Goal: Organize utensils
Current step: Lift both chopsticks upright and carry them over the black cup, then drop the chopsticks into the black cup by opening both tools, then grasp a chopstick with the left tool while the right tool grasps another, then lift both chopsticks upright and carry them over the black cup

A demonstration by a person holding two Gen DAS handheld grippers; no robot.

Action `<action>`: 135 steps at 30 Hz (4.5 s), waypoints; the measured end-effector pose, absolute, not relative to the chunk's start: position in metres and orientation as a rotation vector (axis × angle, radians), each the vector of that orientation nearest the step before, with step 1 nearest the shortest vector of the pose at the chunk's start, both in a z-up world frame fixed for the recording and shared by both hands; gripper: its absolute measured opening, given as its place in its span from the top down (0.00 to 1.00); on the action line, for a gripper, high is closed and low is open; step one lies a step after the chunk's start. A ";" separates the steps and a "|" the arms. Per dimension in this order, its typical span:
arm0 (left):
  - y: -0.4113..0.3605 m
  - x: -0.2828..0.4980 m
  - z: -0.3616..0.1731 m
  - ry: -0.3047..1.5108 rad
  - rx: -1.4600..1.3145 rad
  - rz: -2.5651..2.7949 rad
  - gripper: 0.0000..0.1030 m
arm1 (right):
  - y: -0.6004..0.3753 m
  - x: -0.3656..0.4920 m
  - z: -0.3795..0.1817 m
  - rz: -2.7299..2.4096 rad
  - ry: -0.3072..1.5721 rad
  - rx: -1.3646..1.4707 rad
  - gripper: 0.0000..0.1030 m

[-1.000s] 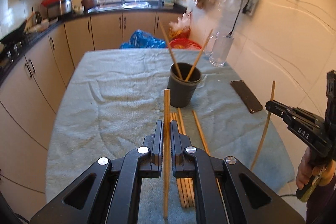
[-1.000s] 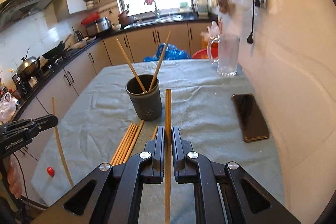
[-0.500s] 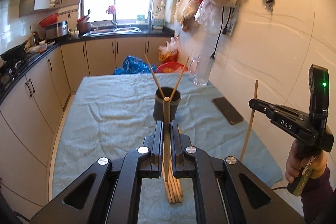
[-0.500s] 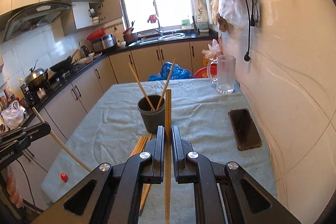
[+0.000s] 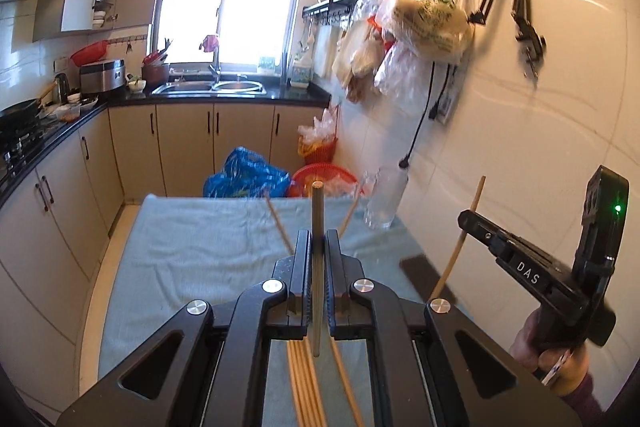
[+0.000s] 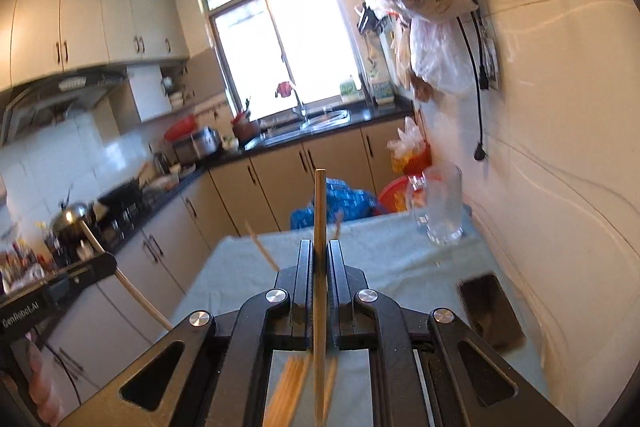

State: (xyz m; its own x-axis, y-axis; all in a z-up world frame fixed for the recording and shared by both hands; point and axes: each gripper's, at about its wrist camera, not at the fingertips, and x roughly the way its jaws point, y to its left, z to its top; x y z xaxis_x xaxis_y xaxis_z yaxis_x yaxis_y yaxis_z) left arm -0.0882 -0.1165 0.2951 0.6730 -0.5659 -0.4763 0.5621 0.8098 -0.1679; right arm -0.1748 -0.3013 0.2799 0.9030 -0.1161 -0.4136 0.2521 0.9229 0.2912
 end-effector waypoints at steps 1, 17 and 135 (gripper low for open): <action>-0.121 -0.083 0.298 0.534 -0.008 -0.634 0.94 | -0.303 -0.169 0.283 -0.196 0.387 0.353 0.93; -0.188 0.034 0.255 0.626 0.005 -0.561 0.95 | -0.339 -0.055 0.261 -0.267 0.317 0.473 0.93; -0.107 -0.043 0.087 1.044 0.111 -0.513 0.95 | -0.299 -0.114 0.092 -0.198 0.980 0.274 0.94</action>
State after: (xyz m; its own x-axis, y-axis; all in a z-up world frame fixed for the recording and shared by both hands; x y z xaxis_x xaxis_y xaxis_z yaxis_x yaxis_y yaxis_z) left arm -0.0433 -0.1066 0.0875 0.3972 -0.3521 -0.8475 0.4553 0.8774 -0.1512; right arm -0.1144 -0.2986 0.0922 0.5432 -0.0416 -0.8386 0.2868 0.9479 0.1387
